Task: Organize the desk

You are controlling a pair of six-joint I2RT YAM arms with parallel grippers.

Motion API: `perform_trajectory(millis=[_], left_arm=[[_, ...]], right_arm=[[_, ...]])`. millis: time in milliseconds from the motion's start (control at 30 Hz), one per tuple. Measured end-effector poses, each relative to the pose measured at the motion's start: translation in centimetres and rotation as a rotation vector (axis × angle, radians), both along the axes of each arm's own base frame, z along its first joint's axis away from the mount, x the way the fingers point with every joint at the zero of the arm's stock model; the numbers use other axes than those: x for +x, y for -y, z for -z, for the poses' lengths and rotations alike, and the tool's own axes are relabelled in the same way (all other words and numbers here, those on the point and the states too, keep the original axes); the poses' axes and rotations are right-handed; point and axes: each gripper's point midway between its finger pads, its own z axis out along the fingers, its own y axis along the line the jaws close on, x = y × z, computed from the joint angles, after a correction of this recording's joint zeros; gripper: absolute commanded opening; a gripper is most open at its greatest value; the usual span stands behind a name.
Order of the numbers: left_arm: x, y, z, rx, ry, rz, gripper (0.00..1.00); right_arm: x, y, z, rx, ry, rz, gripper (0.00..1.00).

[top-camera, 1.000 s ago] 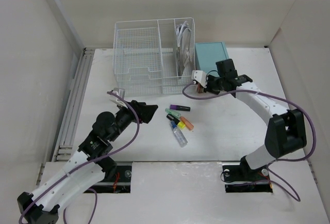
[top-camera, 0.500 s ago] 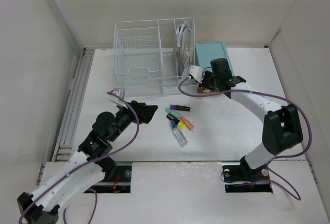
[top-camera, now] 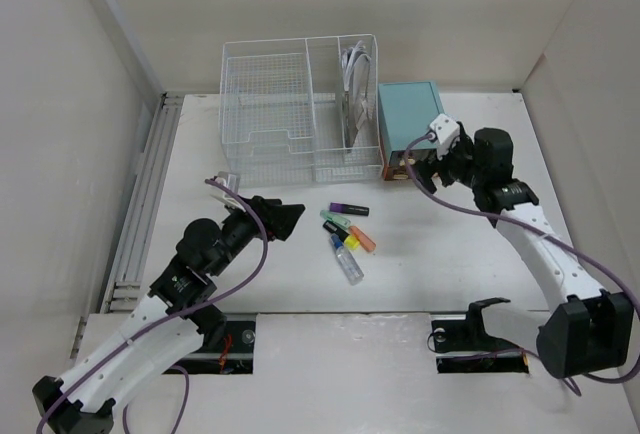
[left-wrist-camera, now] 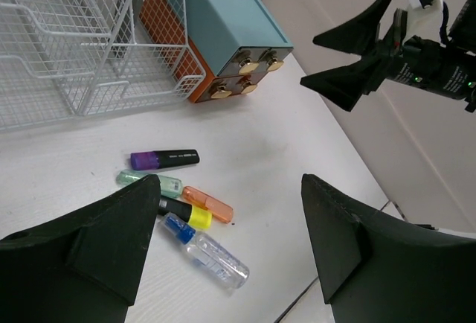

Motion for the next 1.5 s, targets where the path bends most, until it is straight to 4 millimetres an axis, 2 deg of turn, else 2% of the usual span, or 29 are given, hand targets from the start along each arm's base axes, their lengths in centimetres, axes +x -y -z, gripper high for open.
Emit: perform_trajectory(millis=[133,233,267,300,433,567,733,967,1200,1300,1333,1367,1467,1500], left_arm=[[0.0,0.0,0.0,0.0,0.001,0.0,0.75],[0.0,0.0,0.0,-0.001,0.0,0.001,0.75],[0.0,0.0,0.0,-0.001,0.001,0.001,0.75],[0.0,0.0,0.0,-0.001,0.0,0.001,0.75],[0.0,0.0,0.0,-0.001,0.0,0.002,0.75],[-0.2,-0.1,0.0,-0.005,0.005,0.003,0.75],[-0.4,-0.3,-0.5,-0.018,0.021,0.003,0.75],[-0.6,-0.4,-0.8,-0.026,0.03,0.003,0.75],[-0.6,-0.4,0.1,-0.015,0.017,0.003,0.75],[-0.7,-0.5,0.0,-0.018,0.019,0.003,0.75],[-0.7,-0.5,-0.1,-0.019,0.022,0.003,0.75],[-0.7,-0.5,-0.1,-0.021,0.023,0.003,0.75],[-0.8,-0.6,-0.2,-0.021,0.024,0.003,0.75],[-0.8,-0.6,-0.2,-0.023,0.026,0.003,0.75]], right_arm=[[0.1,1.8,2.3,0.125,-0.128,0.192,0.99],[0.4,2.7,3.2,0.199,-0.187,0.294,0.97],[0.6,2.9,3.2,0.222,-0.192,0.321,0.88],[0.9,3.2,3.2,0.243,-0.194,0.356,0.85],[2.2,3.8,3.3,0.308,-0.195,0.448,0.81],[3.7,4.2,5.3,0.333,-0.251,0.526,0.71],[4.4,4.7,7.5,0.334,-0.302,0.594,0.68],[5.7,5.5,7.3,0.34,-0.263,0.637,0.65],[6.7,6.0,9.0,0.322,-0.281,0.672,0.6],[6.8,6.1,9.5,0.317,-0.291,0.68,0.51],[6.8,6.1,9.5,0.317,-0.291,0.68,0.42],[6.8,6.1,9.5,0.317,-0.291,0.682,0.38],[6.9,6.2,9.4,0.316,-0.288,0.678,0.27],[6.9,6.2,9.3,0.319,-0.287,0.677,0.27]])
